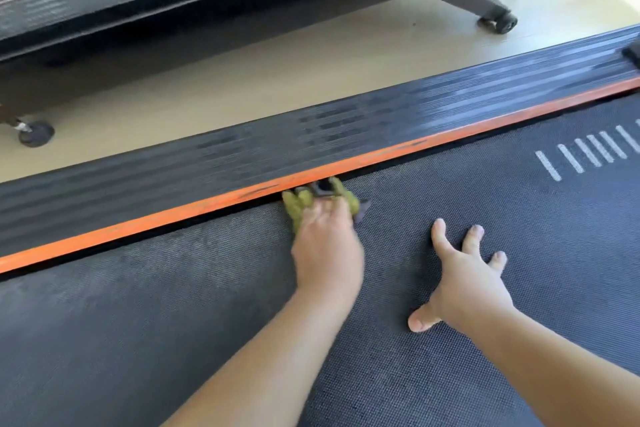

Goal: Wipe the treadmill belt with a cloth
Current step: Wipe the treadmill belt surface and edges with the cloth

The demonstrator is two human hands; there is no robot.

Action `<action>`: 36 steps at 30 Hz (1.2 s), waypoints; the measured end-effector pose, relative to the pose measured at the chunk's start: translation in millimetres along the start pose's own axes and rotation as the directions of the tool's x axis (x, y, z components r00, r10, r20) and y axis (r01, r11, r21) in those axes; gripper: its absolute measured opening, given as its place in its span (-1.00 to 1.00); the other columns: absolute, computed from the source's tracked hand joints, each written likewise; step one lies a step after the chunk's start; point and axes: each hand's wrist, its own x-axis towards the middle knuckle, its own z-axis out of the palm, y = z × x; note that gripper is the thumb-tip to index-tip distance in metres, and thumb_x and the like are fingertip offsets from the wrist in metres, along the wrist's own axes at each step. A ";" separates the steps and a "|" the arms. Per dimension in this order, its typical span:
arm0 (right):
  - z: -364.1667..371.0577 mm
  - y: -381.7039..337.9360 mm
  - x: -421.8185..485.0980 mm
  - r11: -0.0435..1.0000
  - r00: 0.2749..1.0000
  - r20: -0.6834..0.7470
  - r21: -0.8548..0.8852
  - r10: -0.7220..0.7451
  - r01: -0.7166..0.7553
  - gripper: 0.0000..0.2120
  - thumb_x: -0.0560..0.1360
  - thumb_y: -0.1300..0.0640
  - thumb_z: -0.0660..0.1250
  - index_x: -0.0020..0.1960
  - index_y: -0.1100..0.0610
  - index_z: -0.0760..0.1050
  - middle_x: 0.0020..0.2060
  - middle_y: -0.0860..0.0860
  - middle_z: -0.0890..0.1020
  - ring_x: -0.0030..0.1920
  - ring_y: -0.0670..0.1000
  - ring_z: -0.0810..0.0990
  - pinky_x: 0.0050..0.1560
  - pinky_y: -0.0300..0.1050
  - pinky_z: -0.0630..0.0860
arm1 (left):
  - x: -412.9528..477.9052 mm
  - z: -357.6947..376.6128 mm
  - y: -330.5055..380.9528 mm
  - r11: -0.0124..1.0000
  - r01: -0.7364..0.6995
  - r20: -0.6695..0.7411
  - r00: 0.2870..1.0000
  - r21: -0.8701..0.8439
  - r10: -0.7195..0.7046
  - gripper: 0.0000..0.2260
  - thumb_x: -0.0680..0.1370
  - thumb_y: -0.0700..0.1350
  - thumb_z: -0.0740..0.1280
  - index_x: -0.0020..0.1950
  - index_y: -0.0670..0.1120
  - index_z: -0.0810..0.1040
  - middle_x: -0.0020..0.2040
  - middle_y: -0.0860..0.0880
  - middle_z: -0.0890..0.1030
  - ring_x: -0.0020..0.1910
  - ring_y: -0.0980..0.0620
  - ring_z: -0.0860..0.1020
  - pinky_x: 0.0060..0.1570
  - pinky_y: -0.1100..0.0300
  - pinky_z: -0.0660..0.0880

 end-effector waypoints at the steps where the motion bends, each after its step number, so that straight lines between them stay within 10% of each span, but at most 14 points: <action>1: -1.5 -0.3 -0.6 1.000 1.000 -0.003 0.004 -0.004 0.004 0.57 0.04 -0.06 0.76 0.52 -0.33 -0.46 0.56 -0.01 -0.46 0.57 0.39 -0.29 0.39 0.53 0.25 | 6.0 7.2 27.1 0.996 -0.009 0.020 1.000 -0.085 0.011 -0.83 0.56 -0.21 0.25 0.07 -0.04 0.58 0.07 -0.08 0.61 0.09 -0.17 0.57 0.03 -0.02 0.47; 5: -0.7 3.2 -3.7 1.000 1.000 -0.017 -0.013 -0.027 0.026 0.57 0.03 -0.06 0.76 0.53 -0.33 -0.43 0.57 -0.02 -0.42 0.58 0.38 -0.25 0.39 0.52 0.26 | 14.7 33.7 74.2 0.944 -0.312 0.223 0.918 -0.107 0.329 -0.76 0.66 -0.13 0.16 0.23 -0.15 0.54 0.39 -0.19 0.51 0.45 -0.19 0.39 0.42 0.01 0.29; 9: -2.2 3.2 -4.3 1.000 1.000 -0.012 -0.013 -0.020 0.020 0.56 0.04 -0.09 0.75 0.52 -0.35 -0.45 0.56 -0.02 -0.46 0.58 0.36 -0.28 0.36 0.52 0.30 | 17.5 10.0 2.1 0.769 -0.629 0.165 0.775 0.115 0.610 -0.54 0.56 -0.20 0.01 0.27 -0.24 0.61 0.25 -0.19 0.65 0.34 -0.15 0.56 0.43 -0.04 0.40; 15: -1.9 0.9 -1.3 1.000 1.000 0.000 -0.003 0.002 -0.002 0.57 0.03 -0.07 0.76 0.50 -0.35 -0.47 0.54 -0.02 -0.48 0.57 0.37 -0.30 0.35 0.52 0.31 | -6.2 -18.7 -85.8 0.801 -0.436 0.120 0.896 0.410 0.427 -0.65 0.52 -0.29 0.26 0.28 -0.29 0.59 0.20 -0.24 0.66 0.28 -0.22 0.59 0.41 -0.14 0.43; 20: -3.4 -1.1 -2.6 1.000 1.000 0.020 0.006 0.017 -0.017 0.57 0.05 -0.06 0.76 0.50 -0.35 -0.48 0.54 -0.02 -0.49 0.57 0.37 -0.32 0.34 0.56 0.28 | 0.6 16.8 5.2 0.996 -0.083 -0.069 0.994 0.022 0.085 -0.83 0.49 -0.31 0.36 0.05 -0.18 0.63 0.04 -0.17 0.68 0.16 -0.20 0.59 0.25 -0.11 0.53; 23: -4.0 1.3 -3.4 1.000 1.000 0.022 0.011 0.001 -0.001 0.55 0.07 -0.03 0.76 0.53 -0.34 -0.43 0.55 -0.03 -0.48 0.57 0.36 -0.32 0.37 0.55 0.26 | 24.8 33.6 76.1 0.968 -0.163 -0.003 0.986 -0.193 0.165 -0.91 0.51 -0.24 0.36 -0.02 -0.10 0.60 0.04 -0.12 0.63 0.13 -0.16 0.53 0.19 -0.05 0.46; 27: -4.0 3.9 -5.1 1.000 1.000 0.026 0.008 -0.016 0.015 0.52 0.07 -0.04 0.76 0.55 -0.35 -0.39 0.55 -0.03 -0.48 0.57 0.35 -0.32 0.39 0.51 0.27 | 54.7 38.2 91.6 0.871 -0.489 0.279 0.832 -0.038 0.479 -0.71 0.60 -0.21 0.16 0.25 -0.15 0.57 0.38 -0.16 0.54 0.47 -0.13 0.38 0.52 0.06 0.15; 30: -3.7 2.3 -3.9 1.000 1.000 0.023 0.001 -0.003 0.003 0.55 0.07 -0.08 0.75 0.51 -0.36 -0.46 0.54 -0.03 -0.49 0.57 0.36 -0.33 0.37 0.50 0.30 | 51.5 18.8 41.5 0.738 -0.657 0.186 0.753 0.153 0.632 -0.54 0.53 -0.17 -0.03 0.09 -0.16 0.66 0.05 -0.11 0.71 0.17 -0.10 0.63 0.41 0.04 0.36; 36: -4.3 1.2 -2.1 1.000 0.999 0.031 0.006 0.022 -0.022 0.56 0.06 -0.06 0.75 0.49 -0.37 -0.49 0.53 -0.04 -0.51 0.57 0.34 -0.35 0.31 0.56 0.32 | 6.1 -4.0 -57.7 0.861 -0.437 0.066 0.898 0.262 0.435 -0.71 0.53 -0.32 0.28 0.22 -0.22 0.63 0.10 -0.13 0.70 0.20 -0.17 0.63 0.39 -0.08 0.46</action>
